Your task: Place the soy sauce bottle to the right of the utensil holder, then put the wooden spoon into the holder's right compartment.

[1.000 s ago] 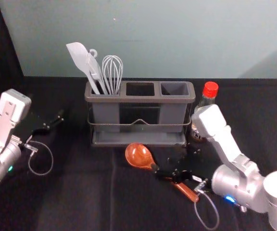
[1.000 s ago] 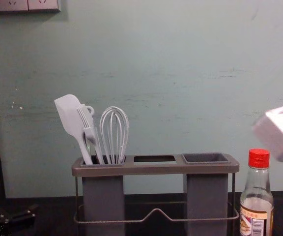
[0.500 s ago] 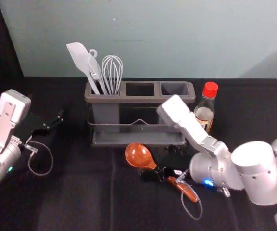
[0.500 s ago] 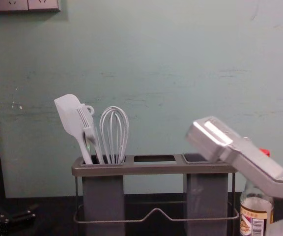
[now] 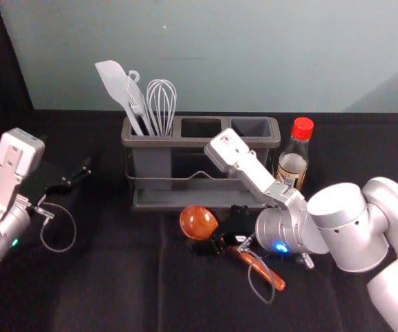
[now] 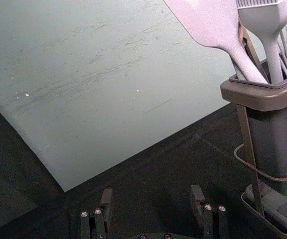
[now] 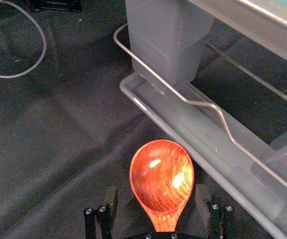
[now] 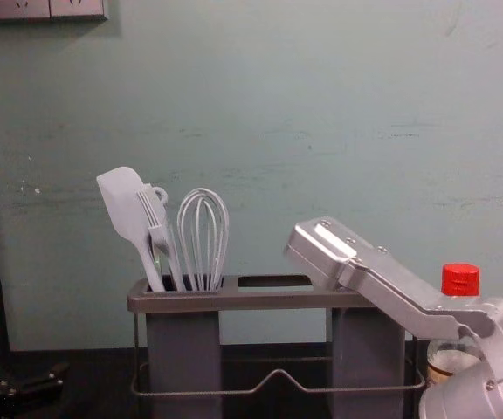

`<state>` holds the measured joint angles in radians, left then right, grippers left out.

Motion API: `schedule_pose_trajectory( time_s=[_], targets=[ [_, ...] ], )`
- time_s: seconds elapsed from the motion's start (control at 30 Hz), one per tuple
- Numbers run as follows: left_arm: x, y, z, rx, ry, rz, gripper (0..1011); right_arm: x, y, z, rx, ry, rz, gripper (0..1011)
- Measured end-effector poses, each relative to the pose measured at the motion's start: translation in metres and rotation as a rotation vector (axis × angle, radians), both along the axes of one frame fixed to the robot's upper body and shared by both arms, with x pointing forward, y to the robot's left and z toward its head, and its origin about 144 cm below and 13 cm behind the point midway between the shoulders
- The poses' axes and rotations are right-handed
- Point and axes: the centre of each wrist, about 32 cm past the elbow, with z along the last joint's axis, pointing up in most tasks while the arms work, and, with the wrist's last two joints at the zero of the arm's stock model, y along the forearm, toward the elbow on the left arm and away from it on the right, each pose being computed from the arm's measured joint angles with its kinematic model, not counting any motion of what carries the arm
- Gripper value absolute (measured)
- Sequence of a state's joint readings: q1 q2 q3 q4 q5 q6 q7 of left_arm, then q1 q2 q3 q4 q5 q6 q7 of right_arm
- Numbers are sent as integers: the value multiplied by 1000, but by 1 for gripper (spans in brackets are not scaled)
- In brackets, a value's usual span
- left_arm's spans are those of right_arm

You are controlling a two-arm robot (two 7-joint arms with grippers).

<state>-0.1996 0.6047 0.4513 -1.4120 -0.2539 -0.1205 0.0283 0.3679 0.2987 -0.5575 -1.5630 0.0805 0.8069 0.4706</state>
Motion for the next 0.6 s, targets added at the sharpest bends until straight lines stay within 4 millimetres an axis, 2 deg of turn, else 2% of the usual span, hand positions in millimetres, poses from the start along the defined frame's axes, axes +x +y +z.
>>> schedule_pose_trajectory(
  time_s=[0.6],
  targets=[
    [0,0,0,0,0,0,1000,14,7,-5,-4,28,-17,1000]
  ],
)
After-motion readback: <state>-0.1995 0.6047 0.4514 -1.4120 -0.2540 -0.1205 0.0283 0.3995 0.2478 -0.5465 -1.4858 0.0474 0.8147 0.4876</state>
